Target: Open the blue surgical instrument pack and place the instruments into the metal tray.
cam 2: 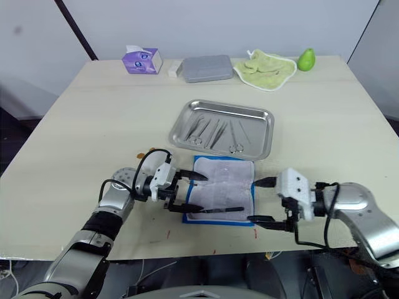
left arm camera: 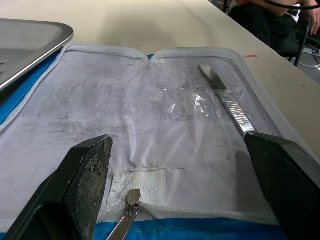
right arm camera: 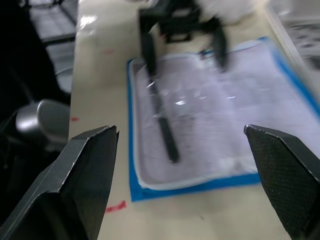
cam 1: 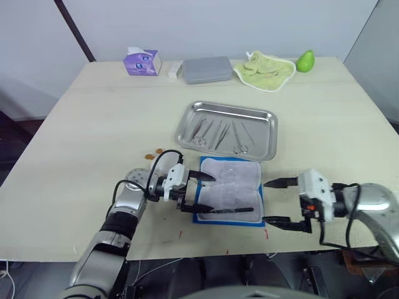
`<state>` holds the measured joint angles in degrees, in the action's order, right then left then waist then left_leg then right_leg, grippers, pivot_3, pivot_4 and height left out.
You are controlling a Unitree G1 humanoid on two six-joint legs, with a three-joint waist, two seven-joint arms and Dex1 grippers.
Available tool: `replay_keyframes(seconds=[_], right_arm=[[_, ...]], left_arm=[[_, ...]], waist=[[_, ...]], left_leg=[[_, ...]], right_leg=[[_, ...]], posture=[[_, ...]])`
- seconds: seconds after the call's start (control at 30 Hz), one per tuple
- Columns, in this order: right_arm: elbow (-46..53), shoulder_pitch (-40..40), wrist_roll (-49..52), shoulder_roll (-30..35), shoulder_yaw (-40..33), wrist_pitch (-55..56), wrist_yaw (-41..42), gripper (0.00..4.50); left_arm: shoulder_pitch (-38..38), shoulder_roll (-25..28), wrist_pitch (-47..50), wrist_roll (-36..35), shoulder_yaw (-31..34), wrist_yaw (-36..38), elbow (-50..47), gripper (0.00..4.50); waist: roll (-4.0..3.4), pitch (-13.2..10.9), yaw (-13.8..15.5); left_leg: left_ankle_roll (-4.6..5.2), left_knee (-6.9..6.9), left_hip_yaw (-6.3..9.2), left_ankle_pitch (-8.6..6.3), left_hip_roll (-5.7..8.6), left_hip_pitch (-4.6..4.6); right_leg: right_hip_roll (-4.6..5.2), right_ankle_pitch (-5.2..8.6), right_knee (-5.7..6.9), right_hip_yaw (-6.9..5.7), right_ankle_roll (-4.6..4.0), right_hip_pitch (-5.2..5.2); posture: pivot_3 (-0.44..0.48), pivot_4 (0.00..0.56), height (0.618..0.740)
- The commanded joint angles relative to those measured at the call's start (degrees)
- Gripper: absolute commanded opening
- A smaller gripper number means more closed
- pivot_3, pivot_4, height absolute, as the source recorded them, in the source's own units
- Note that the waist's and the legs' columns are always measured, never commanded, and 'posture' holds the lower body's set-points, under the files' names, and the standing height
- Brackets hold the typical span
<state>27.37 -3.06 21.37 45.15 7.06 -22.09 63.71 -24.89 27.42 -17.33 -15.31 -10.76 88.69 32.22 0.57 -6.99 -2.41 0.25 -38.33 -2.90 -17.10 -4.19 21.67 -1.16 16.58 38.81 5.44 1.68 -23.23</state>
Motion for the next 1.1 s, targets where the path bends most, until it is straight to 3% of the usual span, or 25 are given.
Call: replay_keyframes(seconds=[0.03, 0.13, 0.3, 1.1], right_arm=[[-2.0, -2.3, -3.5, -1.9, 3.3, 2.7, -1.5, 4.42], [-4.1, -4.3, -5.5, -3.8, 6.1, 3.4, -2.1, 4.42], [-7.9, -6.4, -9.1, -6.4, 9.9, 4.9, -3.3, 2.73], [-13.0, -6.2, -17.1, -8.8, 15.9, 8.2, -5.0, 2.73]], left_arm=[[2.6, 0.9, 0.5, 2.5, -1.3, 0.9, 4.1, 4.5], [2.7, 0.9, 0.2, 2.5, -1.3, 0.8, 4.4, 4.5], [2.9, 0.9, 0.1, 2.5, -1.3, 0.6, 4.4, 4.5], [3.0, 0.6, -1.3, 2.8, -1.3, 0.4, 6.2, 4.5]], waist=[[0.0, 0.0, 0.0], [0.0, 0.0, -0.1], [-0.01, 0.0, 0.0], [-0.15, 0.2, -0.2]], left_leg=[[0.0, 0.0, 0.0, 0.0, 0.0, 0.0], [0.0, -0.02, 0.01, 0.0, 0.0, 0.0], [0.0, -0.02, 0.0, 0.0, -0.01, -0.02], [0.0, 0.01, -0.02, 0.0, -0.04, -0.36]], right_leg=[[0.0, 0.0, 0.01, 0.0, 0.0, 0.0], [-0.01, 0.0, 0.04, -0.01, 0.0, 0.0], [-0.03, 0.0, 0.04, -0.01, -0.02, 0.0], [-0.11, 0.01, 0.1, 0.03, -0.08, 0.23]], posture=[[0.0, 0.15, 0.74], [0.0, 0.15, 0.74], [0.0, 0.15, 0.74], [0.0, 0.15, 0.74]])
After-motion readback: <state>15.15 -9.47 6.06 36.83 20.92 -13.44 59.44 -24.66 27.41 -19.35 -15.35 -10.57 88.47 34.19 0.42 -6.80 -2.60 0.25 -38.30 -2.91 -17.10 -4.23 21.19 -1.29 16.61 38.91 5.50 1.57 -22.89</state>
